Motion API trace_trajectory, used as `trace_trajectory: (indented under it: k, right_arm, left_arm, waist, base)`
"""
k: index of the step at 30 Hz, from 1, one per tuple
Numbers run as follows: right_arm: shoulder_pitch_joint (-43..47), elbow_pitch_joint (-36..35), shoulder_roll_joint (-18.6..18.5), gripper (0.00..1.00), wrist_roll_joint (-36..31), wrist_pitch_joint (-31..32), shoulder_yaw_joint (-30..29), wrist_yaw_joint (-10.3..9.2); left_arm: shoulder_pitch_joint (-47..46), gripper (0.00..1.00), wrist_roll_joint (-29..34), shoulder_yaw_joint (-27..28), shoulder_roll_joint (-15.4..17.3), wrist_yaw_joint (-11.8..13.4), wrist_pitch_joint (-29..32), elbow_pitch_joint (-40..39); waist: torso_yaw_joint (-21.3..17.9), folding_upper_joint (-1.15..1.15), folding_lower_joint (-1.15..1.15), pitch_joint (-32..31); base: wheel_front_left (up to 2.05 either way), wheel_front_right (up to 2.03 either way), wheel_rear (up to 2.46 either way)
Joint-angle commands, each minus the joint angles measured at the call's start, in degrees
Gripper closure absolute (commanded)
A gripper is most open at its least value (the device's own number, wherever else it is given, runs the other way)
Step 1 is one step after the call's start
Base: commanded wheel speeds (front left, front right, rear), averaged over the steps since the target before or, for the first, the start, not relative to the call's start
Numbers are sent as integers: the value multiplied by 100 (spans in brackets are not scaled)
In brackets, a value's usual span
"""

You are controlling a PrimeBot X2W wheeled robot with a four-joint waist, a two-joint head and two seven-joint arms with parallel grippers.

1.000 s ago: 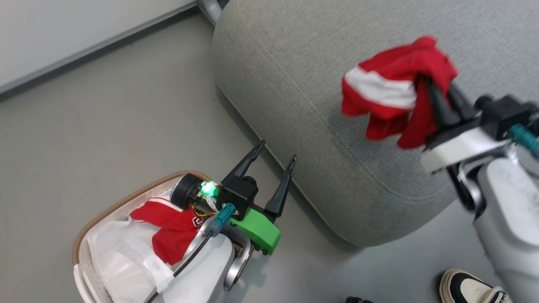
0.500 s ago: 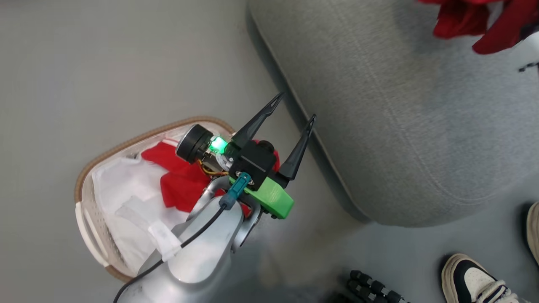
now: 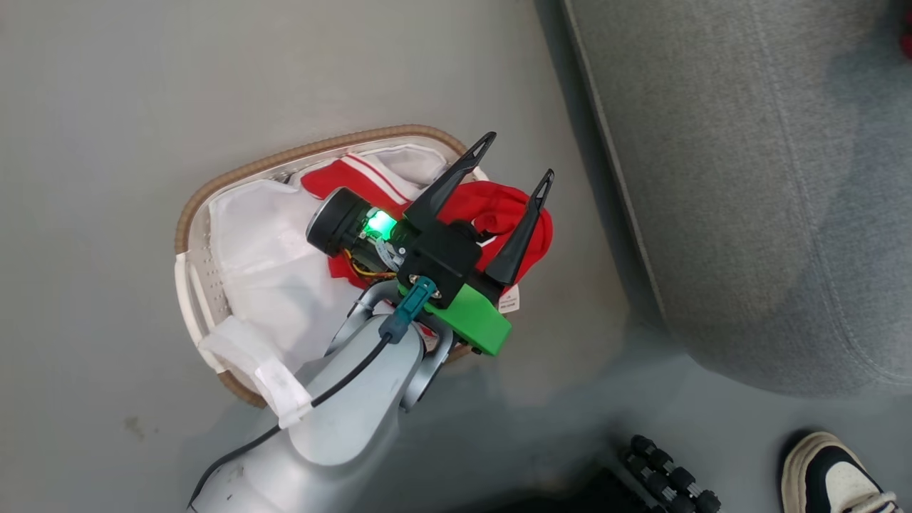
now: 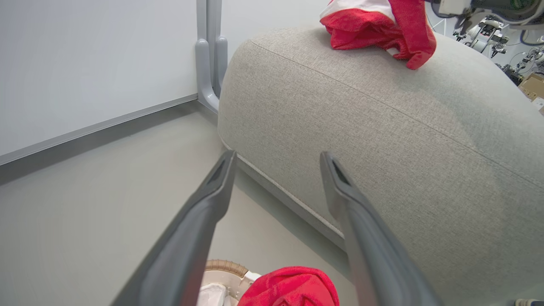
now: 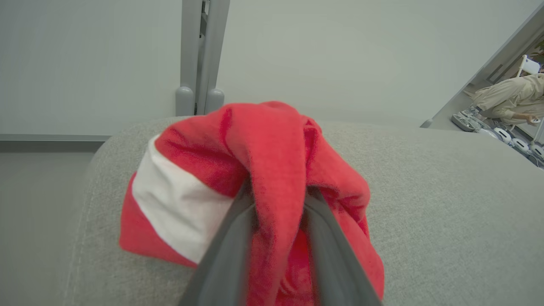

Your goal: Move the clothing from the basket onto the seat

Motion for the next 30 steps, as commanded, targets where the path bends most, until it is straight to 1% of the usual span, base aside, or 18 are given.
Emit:
trace_trajectory:
  k: [1, 3, 6, 8, 13, 17, 22, 27, 30]
  right_arm:
    - [173, 43, -20, 0, -75, -27, -137, -8]
    - [453, 46, 101, 0, -191, -26, -267, -8]
    - [1036, -158, 274, 0, -282, -26, -502, -8]
    - [1449, -333, 334, 0, -358, -26, -529, -7]
    - [2396, -772, 524, 0, -232, -27, -630, -7]
    - [3009, -1104, 626, 0, -131, -26, -490, -7]
    - [3530, -1501, 724, 0, -31, -26, -204, -8]
    - [3852, -1872, 883, 0, 97, -26, 66, -8]
    - [3999, -2089, 1024, 0, 184, -26, 283, -7]
  left_arm:
    - [-72, 0, -44, -2, 21, 39, 3, 8]
    - [-9, 0, -109, 60, 20, 65, 3, -15]
    - [156, 0, -148, 196, 22, 112, 4, -5]
    - [250, 0, -129, 301, 22, 131, 3, 5]
    - [637, 0, -83, 681, 23, 153, 3, 18]
    - [1014, 0, -33, 1012, 23, 127, 3, 40]
    - [1536, 0, -50, 1518, 24, 218, 3, -3]
    - [2002, 0, 44, 1940, 23, 240, 3, -90]
    - [2301, 0, 82, 2272, 23, 305, 4, -147]
  waist:
    - [144, 0, -1, 42]
    - [146, 0, -1, -65]
    - [132, 0, -1, -308]
    - [126, 0, -1, -496]
    - [117, 0, -1, -1045]
    - [164, 0, -1, -1447]
    - [288, 0, -1, -1917]
    - [519, 0, -1, -2296]
    - [718, 0, -1, -2538]
  base:
    - [0, 0, 0]
    - [0, 0, 0]
    - [0, 0, 0]
    - [0, 0, 0]
    - [0, 0, 0]
    - [0, 0, 0]
    - [0, 0, 0]
    - [0, 0, 0]
    - [0, 0, 0]
